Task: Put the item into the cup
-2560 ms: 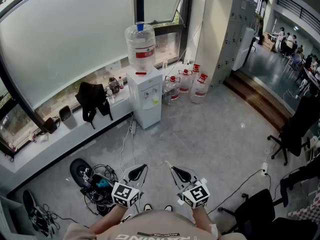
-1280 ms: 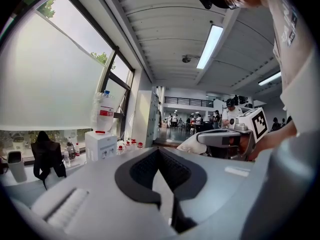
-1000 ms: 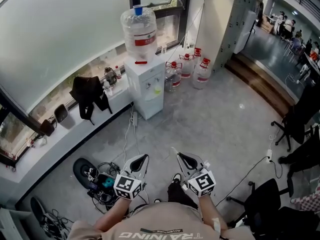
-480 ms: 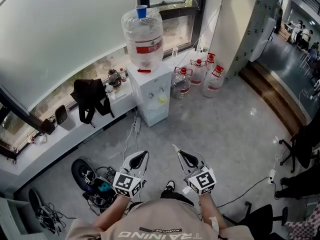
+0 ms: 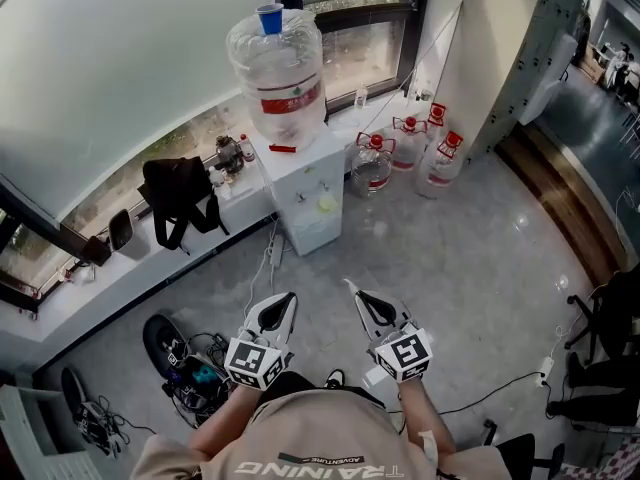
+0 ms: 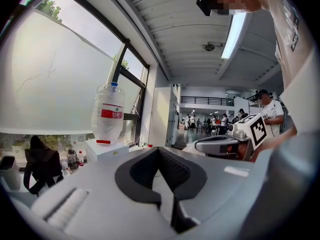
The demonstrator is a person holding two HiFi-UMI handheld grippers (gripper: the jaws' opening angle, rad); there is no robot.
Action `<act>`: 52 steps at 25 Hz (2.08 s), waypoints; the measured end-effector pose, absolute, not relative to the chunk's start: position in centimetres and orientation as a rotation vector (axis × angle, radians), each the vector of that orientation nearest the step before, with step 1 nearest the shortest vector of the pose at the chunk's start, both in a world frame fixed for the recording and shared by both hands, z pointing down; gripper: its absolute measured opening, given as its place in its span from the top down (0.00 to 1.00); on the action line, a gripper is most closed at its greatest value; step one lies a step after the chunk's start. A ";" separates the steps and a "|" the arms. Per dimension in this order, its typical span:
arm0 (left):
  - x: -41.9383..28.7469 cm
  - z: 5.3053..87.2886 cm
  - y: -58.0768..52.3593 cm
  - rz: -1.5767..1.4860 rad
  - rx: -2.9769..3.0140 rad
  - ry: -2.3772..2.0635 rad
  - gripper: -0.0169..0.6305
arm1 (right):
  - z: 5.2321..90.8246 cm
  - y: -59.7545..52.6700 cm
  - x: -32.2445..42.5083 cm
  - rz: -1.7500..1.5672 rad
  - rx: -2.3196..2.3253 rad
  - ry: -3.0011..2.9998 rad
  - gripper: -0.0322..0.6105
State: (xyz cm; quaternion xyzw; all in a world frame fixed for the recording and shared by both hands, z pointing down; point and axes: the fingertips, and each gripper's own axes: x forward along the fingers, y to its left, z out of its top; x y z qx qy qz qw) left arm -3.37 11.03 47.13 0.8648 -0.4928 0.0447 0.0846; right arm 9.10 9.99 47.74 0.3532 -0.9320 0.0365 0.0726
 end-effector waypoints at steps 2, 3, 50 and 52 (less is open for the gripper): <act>-3.2 47.3 9.7 0.145 2.575 -1.472 0.96 | 48.1 8.5 9.3 0.125 1.057 -2.795 0.93; -3.2 47.5 9.1 0.152 2.573 -1.472 0.96 | 48.4 7.8 9.3 0.134 1.054 -2.794 0.93; -4.2 56.8 -24.5 0.316 2.463 -1.439 0.96 | 60.6 -27.0 4.6 0.272 0.869 -2.709 0.93; -4.7 58.1 -24.9 0.328 2.426 -1.450 0.96 | 62.3 -27.5 4.2 0.275 0.852 -2.692 0.93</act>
